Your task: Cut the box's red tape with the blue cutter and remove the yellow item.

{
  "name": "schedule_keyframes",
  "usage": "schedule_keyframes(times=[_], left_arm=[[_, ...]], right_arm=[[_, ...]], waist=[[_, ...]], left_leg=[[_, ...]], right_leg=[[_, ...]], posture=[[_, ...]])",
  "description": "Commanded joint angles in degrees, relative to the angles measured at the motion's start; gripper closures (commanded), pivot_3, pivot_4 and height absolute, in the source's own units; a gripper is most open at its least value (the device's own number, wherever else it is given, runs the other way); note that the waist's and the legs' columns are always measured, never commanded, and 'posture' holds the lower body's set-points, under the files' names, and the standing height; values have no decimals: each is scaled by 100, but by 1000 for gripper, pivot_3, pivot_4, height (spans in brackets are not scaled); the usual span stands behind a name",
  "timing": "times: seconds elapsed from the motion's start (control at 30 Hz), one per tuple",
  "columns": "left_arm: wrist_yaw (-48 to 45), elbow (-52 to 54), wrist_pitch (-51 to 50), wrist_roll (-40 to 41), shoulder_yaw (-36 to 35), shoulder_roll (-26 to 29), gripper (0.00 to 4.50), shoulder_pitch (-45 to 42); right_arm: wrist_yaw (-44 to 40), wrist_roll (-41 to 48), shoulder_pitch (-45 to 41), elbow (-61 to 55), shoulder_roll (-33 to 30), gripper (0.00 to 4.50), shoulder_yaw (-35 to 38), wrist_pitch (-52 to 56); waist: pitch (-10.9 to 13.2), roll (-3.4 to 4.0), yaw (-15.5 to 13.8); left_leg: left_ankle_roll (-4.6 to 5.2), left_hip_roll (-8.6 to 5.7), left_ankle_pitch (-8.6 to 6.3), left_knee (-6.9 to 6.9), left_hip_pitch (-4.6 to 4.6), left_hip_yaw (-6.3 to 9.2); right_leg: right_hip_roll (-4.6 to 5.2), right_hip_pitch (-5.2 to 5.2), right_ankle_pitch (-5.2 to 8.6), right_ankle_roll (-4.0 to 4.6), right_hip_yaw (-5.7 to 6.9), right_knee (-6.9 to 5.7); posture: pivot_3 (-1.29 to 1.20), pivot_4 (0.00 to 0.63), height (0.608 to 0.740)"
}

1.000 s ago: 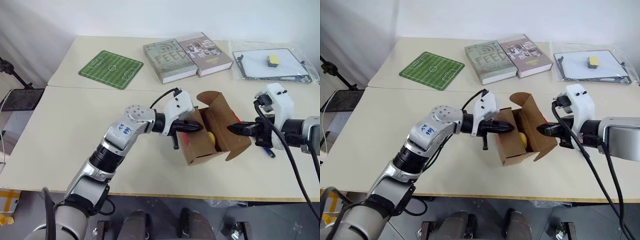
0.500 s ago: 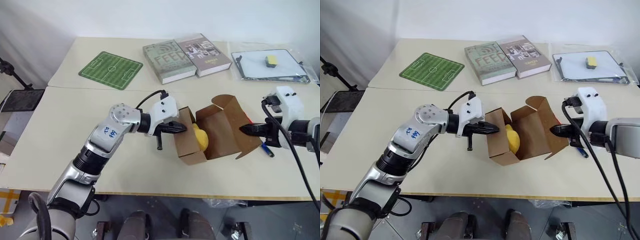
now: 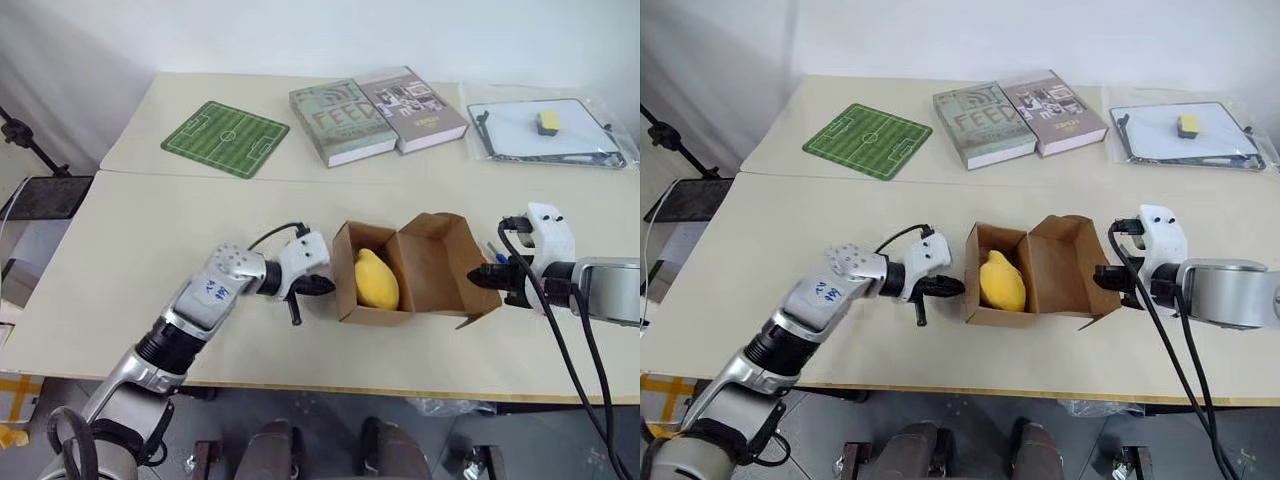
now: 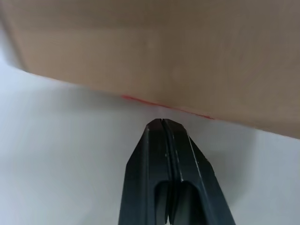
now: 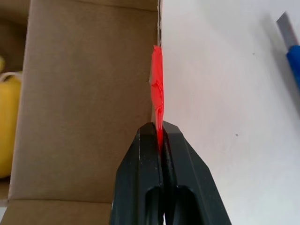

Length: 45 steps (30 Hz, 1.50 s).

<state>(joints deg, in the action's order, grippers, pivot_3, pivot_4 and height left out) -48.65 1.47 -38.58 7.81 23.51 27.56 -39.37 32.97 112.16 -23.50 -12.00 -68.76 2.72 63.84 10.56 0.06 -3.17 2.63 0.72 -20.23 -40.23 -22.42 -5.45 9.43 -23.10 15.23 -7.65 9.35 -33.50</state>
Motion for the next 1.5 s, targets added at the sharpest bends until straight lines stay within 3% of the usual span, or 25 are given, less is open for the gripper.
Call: schedule_keyframes(times=[0.03,0.3,0.47,0.57,0.7,0.83,1.0,1.23,1.5], left_arm=[[88,-149,263,-98,-101,-216,4500,-217],[117,-629,600,-253,-151,-482,4500,-382],[27,-542,472,-75,-598,-220,4500,-315],[-92,-304,254,294,-1079,-100,4500,-342],[-228,283,-883,1316,-1989,-43,4500,-737],[-91,577,-1360,1866,-2343,-212,4500,-1069],[172,420,-886,1640,-1888,-719,4500,-1351],[41,-470,595,916,-923,-1478,4500,-1576],[-615,-1061,1554,188,-76,-1366,4500,-1490]], right_arm=[[81,84,-44,-106,104,4467,107,-28],[253,84,-77,-289,366,4467,-24,-97],[182,84,-148,-358,236,4467,63,-35],[96,84,-165,-391,130,4467,132,-3],[25,84,-191,-351,-75,4467,189,26],[-63,84,-193,-334,-238,4467,225,49],[-133,84,-237,-378,-336,4467,260,37],[-208,84,-340,-471,-390,4467,299,-8],[-172,84,-272,-519,-406,4467,346,-44]], waist=[[0,0,12],[0,0,30],[0,0,36],[0,0,44],[1,-2,19],[1,-1,15],[1,-2,13],[2,-3,15],[2,-3,20]], left_leg=[[0,-1,0,4,1,-1],[0,2,0,6,2,-8],[0,2,0,6,-3,-12],[0,4,0,5,-8,-14],[0,4,0,2,-15,-10],[0,1,0,-3,-24,-6],[0,-2,1,-3,-23,-9],[0,-6,1,-3,-25,-48],[1,-7,1,-4,-30,-62]], right_leg=[[-1,-1,0,0,1,0],[-5,-6,0,0,-4,-1],[-5,-17,0,0,-9,-4],[-5,-28,0,0,-11,-12],[-4,-30,0,0,-9,-13],[-4,-32,-1,-1,-6,-11],[-4,-32,-1,-1,-6,-12],[-8,-35,-1,-1,-7,-10],[-10,-42,-1,-1,-7,-11]], posture=[[0,150,740],[0,150,740],[0,150,740],[0,150,740],[0,150,740],[0,150,740],[0,150,740],[0,150,740],[0,150,740]])
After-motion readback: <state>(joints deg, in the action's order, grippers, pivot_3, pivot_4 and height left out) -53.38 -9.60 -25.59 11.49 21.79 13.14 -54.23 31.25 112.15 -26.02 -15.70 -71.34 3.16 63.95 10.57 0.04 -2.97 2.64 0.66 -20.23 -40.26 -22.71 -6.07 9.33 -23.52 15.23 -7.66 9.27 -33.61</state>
